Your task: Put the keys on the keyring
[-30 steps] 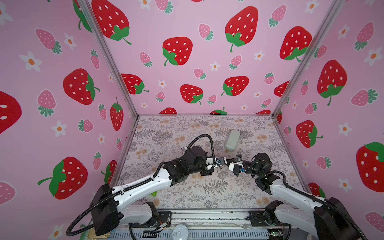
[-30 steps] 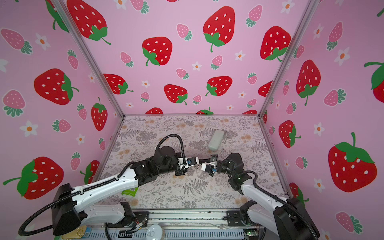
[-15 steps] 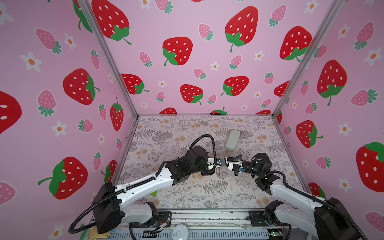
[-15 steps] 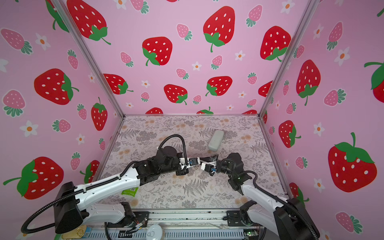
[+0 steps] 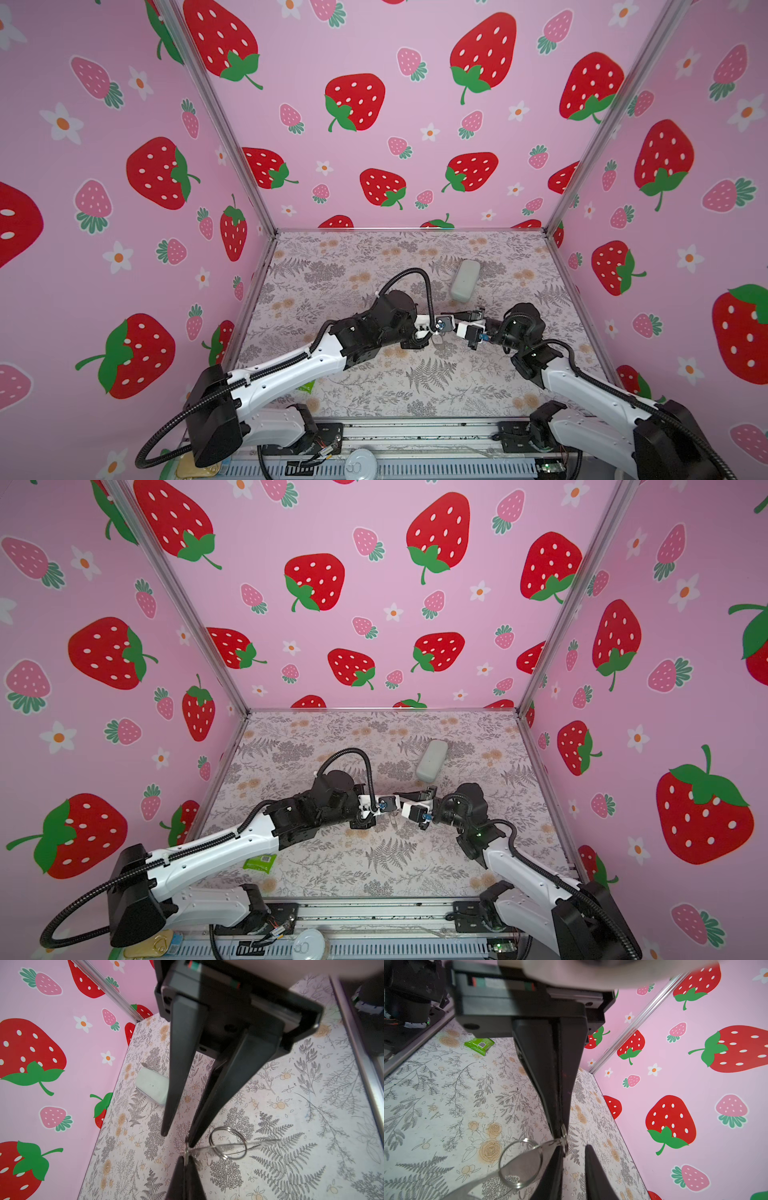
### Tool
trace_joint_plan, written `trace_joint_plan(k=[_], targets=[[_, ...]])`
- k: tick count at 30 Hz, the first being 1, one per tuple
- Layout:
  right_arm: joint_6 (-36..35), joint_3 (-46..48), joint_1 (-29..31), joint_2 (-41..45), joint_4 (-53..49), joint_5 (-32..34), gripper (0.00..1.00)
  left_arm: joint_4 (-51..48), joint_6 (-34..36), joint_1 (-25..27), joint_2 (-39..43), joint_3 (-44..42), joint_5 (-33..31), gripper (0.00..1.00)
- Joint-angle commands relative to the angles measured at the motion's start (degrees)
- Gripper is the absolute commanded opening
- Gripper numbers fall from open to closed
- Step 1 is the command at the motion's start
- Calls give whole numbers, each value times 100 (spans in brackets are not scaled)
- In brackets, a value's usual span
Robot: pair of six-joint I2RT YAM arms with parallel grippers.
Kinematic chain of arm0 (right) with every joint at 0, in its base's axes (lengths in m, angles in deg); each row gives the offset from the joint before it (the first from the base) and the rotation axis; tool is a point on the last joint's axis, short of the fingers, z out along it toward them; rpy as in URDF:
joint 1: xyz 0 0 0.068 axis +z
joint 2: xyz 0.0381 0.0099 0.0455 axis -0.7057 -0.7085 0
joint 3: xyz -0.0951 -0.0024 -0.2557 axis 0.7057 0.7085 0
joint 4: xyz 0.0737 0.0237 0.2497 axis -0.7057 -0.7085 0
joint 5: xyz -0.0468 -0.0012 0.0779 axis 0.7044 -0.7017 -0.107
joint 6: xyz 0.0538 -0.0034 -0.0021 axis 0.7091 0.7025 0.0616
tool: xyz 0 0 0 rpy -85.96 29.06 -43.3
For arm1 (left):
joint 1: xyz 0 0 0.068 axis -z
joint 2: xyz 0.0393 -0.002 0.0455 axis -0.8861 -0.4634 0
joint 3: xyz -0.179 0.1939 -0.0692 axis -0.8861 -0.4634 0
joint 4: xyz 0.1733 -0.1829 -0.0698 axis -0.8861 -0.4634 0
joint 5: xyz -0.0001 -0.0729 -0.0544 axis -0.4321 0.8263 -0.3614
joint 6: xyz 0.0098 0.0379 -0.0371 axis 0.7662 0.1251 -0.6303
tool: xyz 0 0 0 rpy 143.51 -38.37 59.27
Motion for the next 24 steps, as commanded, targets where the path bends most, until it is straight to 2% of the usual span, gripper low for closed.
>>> trace_joint_plan(k=[1, 4, 13, 24], targets=[[-22, -253, 29, -4, -187, -328, 20, -345, 299, 18, -80, 350, -24, 0], [-93, -389, 30, -98, -473, -438, 17, -411, 406, 19, -77, 387, -8, 0], [66, -451, 30, -184, -453, -620, 13, -680, 663, 23, -113, 525, -111, 0], [160, -523, 39, -398, -462, -608, 5, -641, 463, 29, -64, 607, 113, 0]])
